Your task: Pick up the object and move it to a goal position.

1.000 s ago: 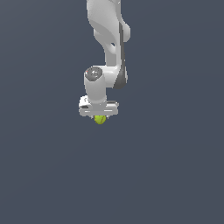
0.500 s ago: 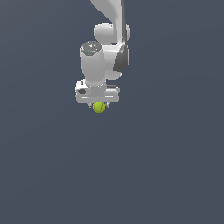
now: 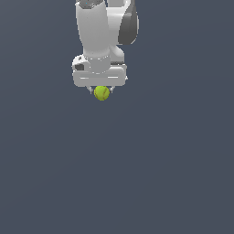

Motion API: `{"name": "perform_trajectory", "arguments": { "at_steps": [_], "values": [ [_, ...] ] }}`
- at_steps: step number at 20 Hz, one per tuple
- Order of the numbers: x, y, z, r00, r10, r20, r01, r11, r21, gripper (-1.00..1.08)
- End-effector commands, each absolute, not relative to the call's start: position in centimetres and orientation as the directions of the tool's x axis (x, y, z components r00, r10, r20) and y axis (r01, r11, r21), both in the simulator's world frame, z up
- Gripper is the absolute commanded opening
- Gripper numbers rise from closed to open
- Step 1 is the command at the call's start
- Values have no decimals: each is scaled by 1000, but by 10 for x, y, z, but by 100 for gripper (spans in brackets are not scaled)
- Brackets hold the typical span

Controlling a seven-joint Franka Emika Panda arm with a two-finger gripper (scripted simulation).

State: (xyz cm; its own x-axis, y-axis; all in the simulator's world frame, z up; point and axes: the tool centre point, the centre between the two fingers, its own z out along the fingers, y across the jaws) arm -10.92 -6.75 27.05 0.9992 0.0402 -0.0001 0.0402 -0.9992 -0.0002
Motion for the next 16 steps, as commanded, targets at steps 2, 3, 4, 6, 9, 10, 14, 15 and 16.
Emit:
{"name": "perform_trajectory", "arguments": {
  "at_steps": [2,3,4,6,9,10,14,15,16],
  "values": [
    [-115,-67,308,999,40,1,40,-999,0,-100],
    [-117,-67,318,999,40,1,40,-999,0,-100],
    [-118,-67,328,999,40,1,40,-999,0,-100],
    [-121,-67,348,999,40,1,40,-999,0,-100],
    [-124,-67,375,999,40,1,40,-999,0,-100],
    [-125,-67,383,999,40,1,40,-999,0,-100],
    [-128,-67,411,999,40,1,40,-999,0,-100],
    [-129,-67,416,999,40,1,40,-999,0,-100],
    [-129,-66,421,999,41,0,41,-999,0,-100]
  ]
}}
